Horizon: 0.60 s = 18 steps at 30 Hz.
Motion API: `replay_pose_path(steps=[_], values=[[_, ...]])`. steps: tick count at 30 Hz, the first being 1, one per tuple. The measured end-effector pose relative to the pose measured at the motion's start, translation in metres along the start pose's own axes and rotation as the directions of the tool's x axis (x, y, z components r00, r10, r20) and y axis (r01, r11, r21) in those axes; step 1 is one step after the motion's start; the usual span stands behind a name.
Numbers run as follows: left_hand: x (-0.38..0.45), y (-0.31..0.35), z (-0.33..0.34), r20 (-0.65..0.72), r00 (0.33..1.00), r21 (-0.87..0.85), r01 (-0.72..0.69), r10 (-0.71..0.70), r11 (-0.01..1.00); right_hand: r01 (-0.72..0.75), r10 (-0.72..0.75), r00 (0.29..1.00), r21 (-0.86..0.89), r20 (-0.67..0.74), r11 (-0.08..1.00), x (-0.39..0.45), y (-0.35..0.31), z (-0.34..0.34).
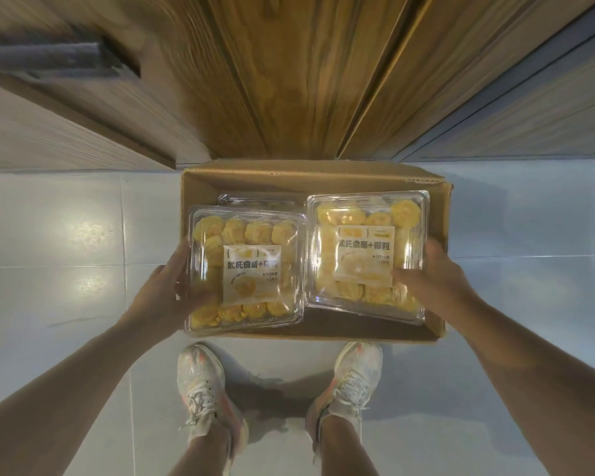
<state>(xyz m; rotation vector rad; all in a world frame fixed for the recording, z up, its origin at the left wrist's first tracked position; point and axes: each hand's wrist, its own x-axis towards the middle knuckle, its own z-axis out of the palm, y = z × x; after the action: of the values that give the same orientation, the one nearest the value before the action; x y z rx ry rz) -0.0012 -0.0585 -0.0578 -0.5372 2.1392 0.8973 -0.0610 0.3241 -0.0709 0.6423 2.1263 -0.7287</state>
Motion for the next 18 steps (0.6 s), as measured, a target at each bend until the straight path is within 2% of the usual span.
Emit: replay_pose_path(steps=[2,4,7,10,12,16,18], values=[[0.001,-0.007,-0.005,0.041,0.999,0.004,-0.034,0.033,0.999,0.044,-0.042,0.996,-0.019,0.076,0.999,-0.005,0.000,-0.006],[-0.002,-0.004,-0.006,0.084,0.995,-0.075,-0.040,0.046,0.996,0.079,-0.074,0.989,-0.030,0.130,0.996,-0.010,0.001,-0.010],[-0.009,0.009,-0.006,0.156,0.984,-0.280,-0.036,0.083,0.959,0.098,-0.093,0.988,-0.036,0.120,0.995,-0.018,0.001,-0.011],[-0.013,0.018,-0.010,0.151,0.981,-0.402,-0.052,0.122,0.914,0.116,-0.114,0.989,-0.020,0.093,0.993,-0.029,-0.003,-0.010],[-0.020,0.024,-0.014,0.167,0.981,-0.481,-0.008,0.100,0.877,0.131,-0.130,0.989,-0.013,0.075,0.991,-0.041,-0.007,-0.012],[-0.047,0.037,-0.038,0.205,0.978,-0.608,0.159,-0.040,0.778,0.145,-0.146,0.989,0.044,0.027,0.988,-0.075,-0.014,-0.032],[-0.068,0.043,-0.057,0.182,0.981,-0.622,0.162,-0.060,0.766,0.171,-0.174,0.985,0.092,0.018,0.981,-0.099,-0.021,-0.051]])
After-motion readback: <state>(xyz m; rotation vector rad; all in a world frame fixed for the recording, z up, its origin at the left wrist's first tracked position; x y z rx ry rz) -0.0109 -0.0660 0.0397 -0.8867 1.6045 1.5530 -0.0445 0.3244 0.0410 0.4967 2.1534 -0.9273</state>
